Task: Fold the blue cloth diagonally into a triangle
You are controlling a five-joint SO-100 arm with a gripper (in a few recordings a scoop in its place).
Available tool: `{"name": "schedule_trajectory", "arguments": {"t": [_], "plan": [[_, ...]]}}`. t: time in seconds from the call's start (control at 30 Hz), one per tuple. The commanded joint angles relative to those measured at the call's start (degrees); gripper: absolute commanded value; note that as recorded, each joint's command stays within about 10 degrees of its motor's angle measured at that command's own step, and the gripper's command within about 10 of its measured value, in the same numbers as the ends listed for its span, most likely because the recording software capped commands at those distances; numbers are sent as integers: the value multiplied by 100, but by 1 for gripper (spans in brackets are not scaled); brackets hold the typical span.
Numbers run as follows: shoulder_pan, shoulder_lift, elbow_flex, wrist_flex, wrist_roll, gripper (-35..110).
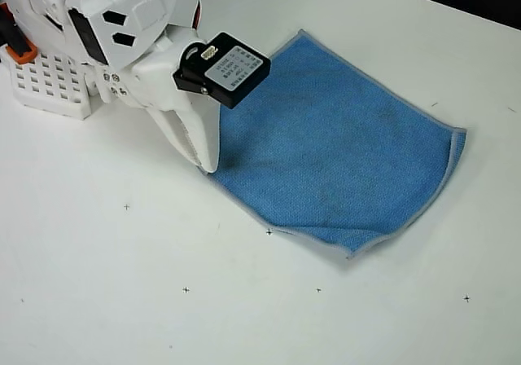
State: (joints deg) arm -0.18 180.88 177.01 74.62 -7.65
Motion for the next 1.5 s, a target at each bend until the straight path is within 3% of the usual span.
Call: {"name": "schedule_trajectory", "arguments": {"t": [0.0,0.37,0.93,1.27,1.47], "plan": [[-413,923,-562,650,457,11],[-422,923,-554,642,448,30],[114,791,-1090,773,501,30],[360,-1694,-1809,-97,747,31],[229,-3241,-2310,-694,1521,31]]}}
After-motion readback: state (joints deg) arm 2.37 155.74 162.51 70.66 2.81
